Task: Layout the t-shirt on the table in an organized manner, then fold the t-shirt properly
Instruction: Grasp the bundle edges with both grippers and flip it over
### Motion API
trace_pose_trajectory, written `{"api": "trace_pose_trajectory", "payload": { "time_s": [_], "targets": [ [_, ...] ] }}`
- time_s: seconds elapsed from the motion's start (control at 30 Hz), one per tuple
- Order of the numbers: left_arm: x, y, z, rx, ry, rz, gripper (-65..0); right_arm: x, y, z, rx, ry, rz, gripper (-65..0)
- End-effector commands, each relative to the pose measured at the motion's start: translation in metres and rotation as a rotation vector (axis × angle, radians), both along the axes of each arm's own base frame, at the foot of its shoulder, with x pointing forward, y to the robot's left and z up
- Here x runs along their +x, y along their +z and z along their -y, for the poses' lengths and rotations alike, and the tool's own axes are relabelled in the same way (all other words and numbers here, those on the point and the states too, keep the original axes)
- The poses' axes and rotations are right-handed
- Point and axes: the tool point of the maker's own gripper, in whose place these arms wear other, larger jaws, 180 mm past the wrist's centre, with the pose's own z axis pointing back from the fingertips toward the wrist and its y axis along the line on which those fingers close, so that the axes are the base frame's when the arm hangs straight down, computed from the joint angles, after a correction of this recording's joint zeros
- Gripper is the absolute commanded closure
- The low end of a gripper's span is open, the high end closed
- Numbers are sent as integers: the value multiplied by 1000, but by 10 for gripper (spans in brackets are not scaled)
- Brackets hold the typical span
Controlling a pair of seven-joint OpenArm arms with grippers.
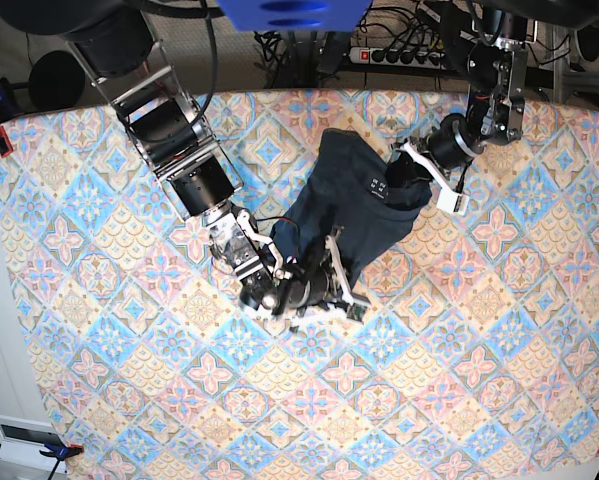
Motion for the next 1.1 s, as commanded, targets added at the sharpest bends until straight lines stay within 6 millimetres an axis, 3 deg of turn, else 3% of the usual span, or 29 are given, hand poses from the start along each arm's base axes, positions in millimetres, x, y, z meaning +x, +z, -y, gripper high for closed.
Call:
{"api": "trace_pose_trajectory", "payload": {
  "time_s": [0.0,0.1,0.2,0.33,0.43,0.6,0.8,0.93,1.0,1.07],
  "targets": [
    [5,0,-4,27,0,-1,0,14,23,-11,42,11,48,-2],
    [15,5,-6,35,-2,17,0,14,20,-4,25,4,45,-2],
    [26,11,-9,57,-7,45,0,19,4,40,-71,-36,33,0],
    [44,17,-14,140,-29,93,0,27,28,55,-85,-30,126,0],
    [66,20,-13,152,-17,115,0,0,12,70,-117,-25,105,0],
    [108,20,-14,130,27,116,0,-18,10,99,-175,-19,129,0],
    [157,49,16,39,49,181,0,-54,10,114,-210,16,152,0],
    [166,80,29,0,38,255,0,-51,21,127,-176,-53,172,0],
    [156,92,33,-18,24,289,0,-43,26,139,-164,-107,180,0],
    [143,98,22,7,10,297,0,-35,32,147,-157,-141,194,0]
  ]
}}
